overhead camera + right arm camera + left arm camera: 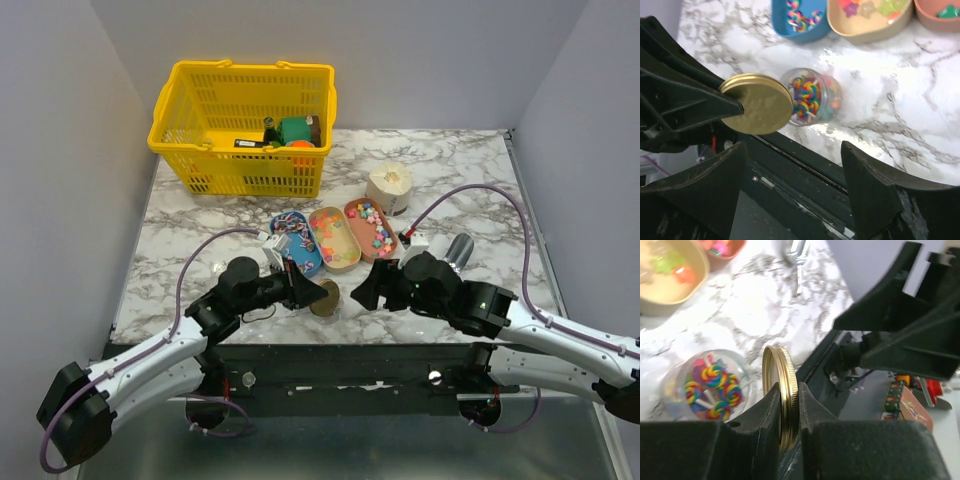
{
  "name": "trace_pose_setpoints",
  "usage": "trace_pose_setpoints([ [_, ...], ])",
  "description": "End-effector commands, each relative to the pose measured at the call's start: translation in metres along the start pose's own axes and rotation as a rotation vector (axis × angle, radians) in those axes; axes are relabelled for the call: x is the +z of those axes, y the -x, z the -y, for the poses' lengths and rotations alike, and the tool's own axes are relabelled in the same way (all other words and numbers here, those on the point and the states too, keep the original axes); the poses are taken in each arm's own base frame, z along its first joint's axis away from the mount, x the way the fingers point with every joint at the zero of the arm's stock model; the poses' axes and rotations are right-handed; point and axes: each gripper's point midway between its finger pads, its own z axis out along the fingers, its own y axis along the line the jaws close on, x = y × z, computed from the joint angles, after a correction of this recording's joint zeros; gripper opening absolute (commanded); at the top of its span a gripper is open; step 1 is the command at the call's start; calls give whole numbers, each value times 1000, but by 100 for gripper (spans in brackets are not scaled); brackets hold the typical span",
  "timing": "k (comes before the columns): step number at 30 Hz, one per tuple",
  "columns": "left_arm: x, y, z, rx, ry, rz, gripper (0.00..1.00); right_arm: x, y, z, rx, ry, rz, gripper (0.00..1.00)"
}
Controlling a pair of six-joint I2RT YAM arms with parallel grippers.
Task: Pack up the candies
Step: Close the bottle lid on the packing bottle.
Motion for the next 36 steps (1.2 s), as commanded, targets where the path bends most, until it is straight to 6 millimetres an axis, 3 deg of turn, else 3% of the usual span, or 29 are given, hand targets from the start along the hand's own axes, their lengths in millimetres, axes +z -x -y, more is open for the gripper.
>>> trace_pose_setpoints([
  [1, 10, -7, -43, -79, 177, 13, 21, 8, -15, 24, 48, -100, -23, 82],
  [13, 15, -12, -63, -108, 259, 5, 24, 22, -33, 30, 63, -130, -86, 82],
  [22, 6, -12, -75, -70, 339, 0, 48, 42, -42, 28, 39, -149, -134, 82],
  [36, 7, -20, -90, -53, 388, -27, 49, 77, -53, 21, 26, -181, -200, 79],
])
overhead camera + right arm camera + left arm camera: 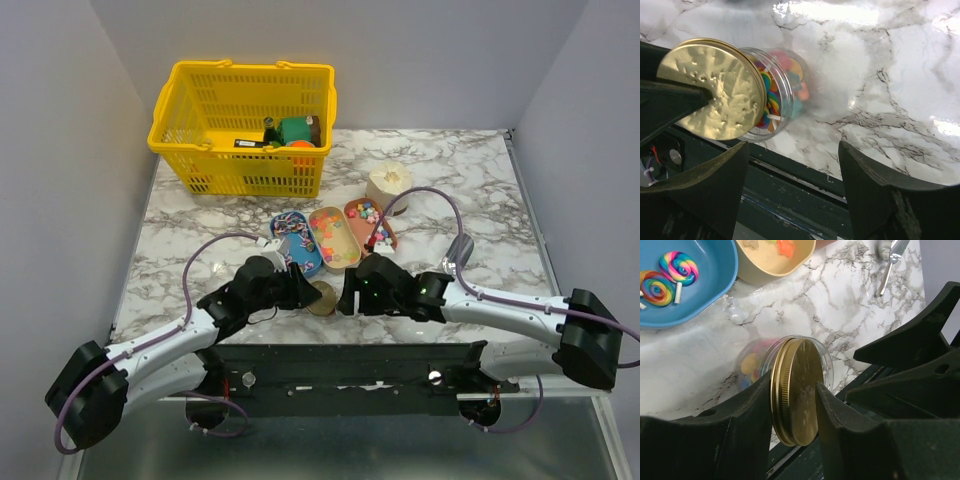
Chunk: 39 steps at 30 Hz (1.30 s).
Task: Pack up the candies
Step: Close the bottle lid on the packing bottle.
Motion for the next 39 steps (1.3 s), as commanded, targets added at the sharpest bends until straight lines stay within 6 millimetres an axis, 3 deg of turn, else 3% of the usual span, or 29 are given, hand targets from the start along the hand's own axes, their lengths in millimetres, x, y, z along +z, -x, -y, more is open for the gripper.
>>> trace_pose_setpoints([
  [1, 3, 3, -11, 26, 54, 10, 49, 4, 14, -19, 16, 43, 29, 79],
  [10, 5, 0, -18, 52, 85, -10, 49, 12, 21, -29, 0, 41, 34, 77],
  [21, -3, 17, 3, 71, 44, 24, 57, 28, 14, -24, 2, -5, 3, 72],
  [26, -7, 14, 1, 80, 66, -2, 59, 29, 15, -25, 2, -6, 4, 72],
  [32, -13, 13, -13, 101, 152, -9, 59, 25, 17, -26, 6, 4, 14, 72],
  [39, -16, 10, -26, 117, 203, -10, 48, 24, 18, -28, 1, 10, 13, 72],
])
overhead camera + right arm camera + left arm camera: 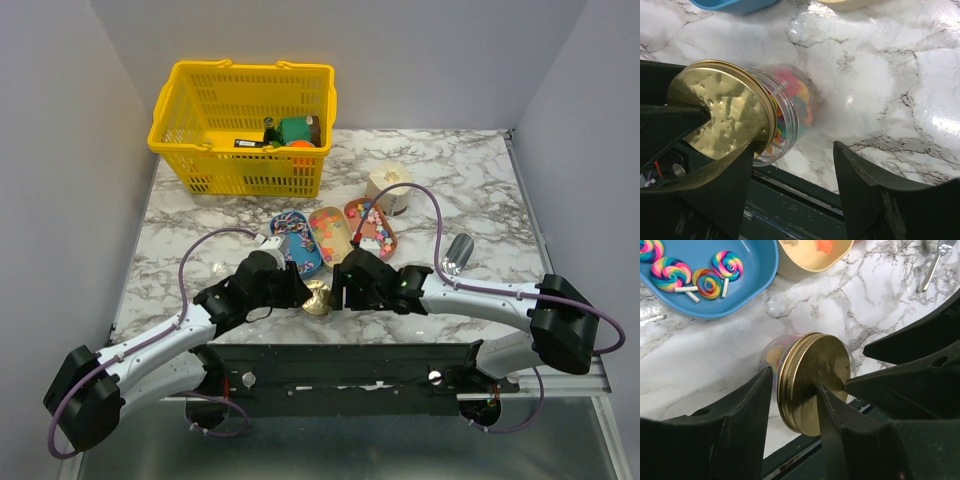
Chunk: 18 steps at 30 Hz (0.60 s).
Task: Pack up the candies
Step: Close the bottle lid on the packing bottle.
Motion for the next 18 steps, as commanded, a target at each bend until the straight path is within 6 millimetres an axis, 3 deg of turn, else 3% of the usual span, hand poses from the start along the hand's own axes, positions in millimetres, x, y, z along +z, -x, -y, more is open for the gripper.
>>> trace_pose_setpoints([
  [1, -3, 4, -9, 32, 50, 19, 48, -5, 14, -11, 14, 25, 38, 72],
  [18, 11, -8, -7, 60, 14, -27, 47, -15, 18, -11, 36, 23, 50, 70],
])
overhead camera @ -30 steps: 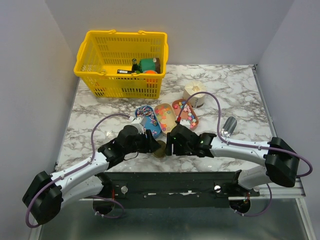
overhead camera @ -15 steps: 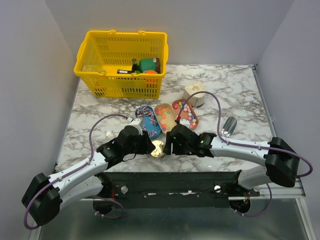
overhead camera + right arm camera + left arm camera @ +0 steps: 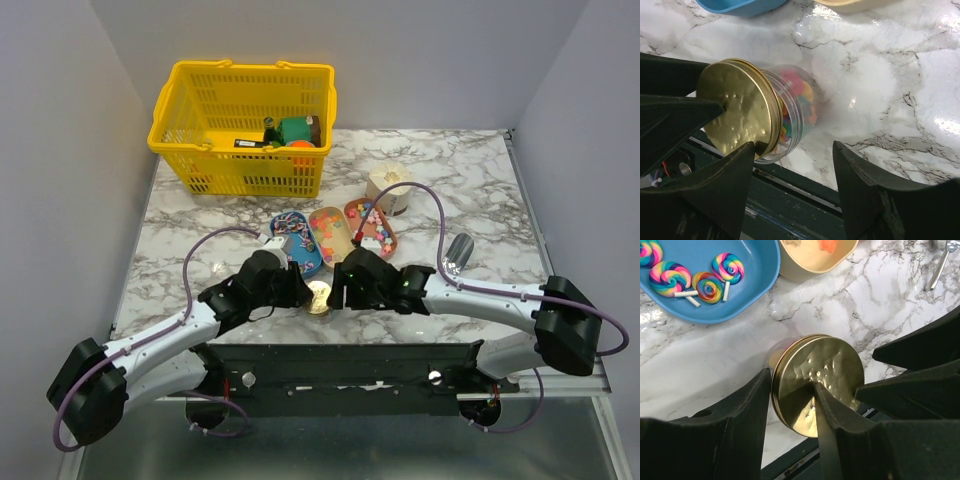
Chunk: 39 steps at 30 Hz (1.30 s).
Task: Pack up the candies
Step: Close the bottle lid on the packing bottle.
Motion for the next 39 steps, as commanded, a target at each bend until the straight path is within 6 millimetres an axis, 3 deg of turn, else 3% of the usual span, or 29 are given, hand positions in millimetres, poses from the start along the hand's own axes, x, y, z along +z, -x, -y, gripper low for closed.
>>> trace_pose_setpoints([
  [1, 7, -8, -4, 40, 5, -29, 47, -12, 15, -9, 25, 14, 41, 70],
  [9, 4, -6, 7, 54, -47, -13, 46, -17, 14, -5, 30, 10, 41, 61],
  [18, 4, -6, 10, 53, -68, -5, 47, -4, -3, 12, 38, -48, 0, 53],
  [26, 7, -7, 5, 53, -35, -12, 47, 7, -3, 20, 37, -103, 9, 49],
  [31, 10, -6, -1, 62, 5, -5, 47, 15, -4, 26, 32, -138, 9, 35],
  [39, 15, -9, -12, 66, 70, -10, 34, 20, -2, 31, 27, -178, 16, 36],
])
